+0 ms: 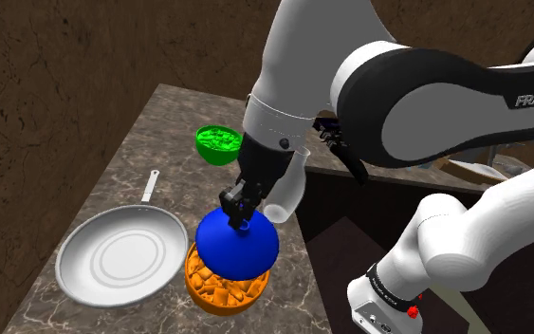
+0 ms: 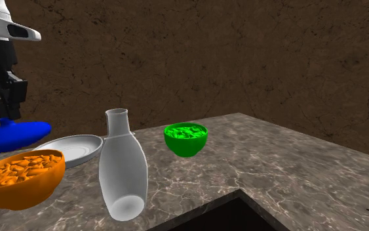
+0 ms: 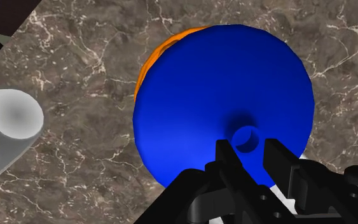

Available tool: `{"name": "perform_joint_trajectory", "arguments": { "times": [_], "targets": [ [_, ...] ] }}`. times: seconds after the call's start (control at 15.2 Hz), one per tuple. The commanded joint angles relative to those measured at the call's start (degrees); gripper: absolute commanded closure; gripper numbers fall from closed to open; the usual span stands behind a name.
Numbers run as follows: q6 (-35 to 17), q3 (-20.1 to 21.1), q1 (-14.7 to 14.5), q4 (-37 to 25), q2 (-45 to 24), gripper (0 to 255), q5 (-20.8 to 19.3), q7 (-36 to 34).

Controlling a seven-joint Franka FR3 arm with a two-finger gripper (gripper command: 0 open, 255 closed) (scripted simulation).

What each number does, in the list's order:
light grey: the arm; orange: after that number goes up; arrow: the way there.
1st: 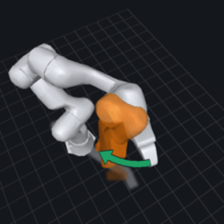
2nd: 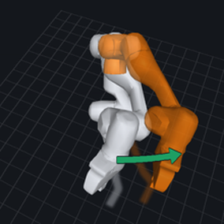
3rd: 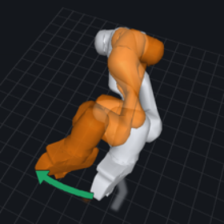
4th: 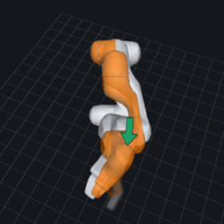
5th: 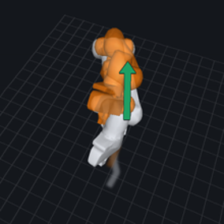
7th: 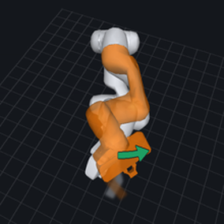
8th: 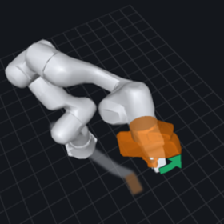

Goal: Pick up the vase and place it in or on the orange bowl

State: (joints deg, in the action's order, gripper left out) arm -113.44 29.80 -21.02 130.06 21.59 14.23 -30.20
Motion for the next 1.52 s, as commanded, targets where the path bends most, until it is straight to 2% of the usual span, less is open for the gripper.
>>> {"name": "perform_joint_trajectory", "arguments": {
  "times": [0.0,0.59,1.06,1.12,1.45],
  "targets": [
    [-1.7,0.2,0.0,1.3,-0.4,255,0.0,0.1],
    [-9.1,1.7,0.0,6.3,-2.9,255,0.1,0.0],
    [-9.1,1.7,0.0,6.3,-2.9,255,0.1,0.0],
    [-9.0,1.5,0.0,6.4,-2.6,0,0.2,0.2],
    [-9.1,1.7,0.0,6.3,-2.9,0,0.1,0.0]
  ]
}}
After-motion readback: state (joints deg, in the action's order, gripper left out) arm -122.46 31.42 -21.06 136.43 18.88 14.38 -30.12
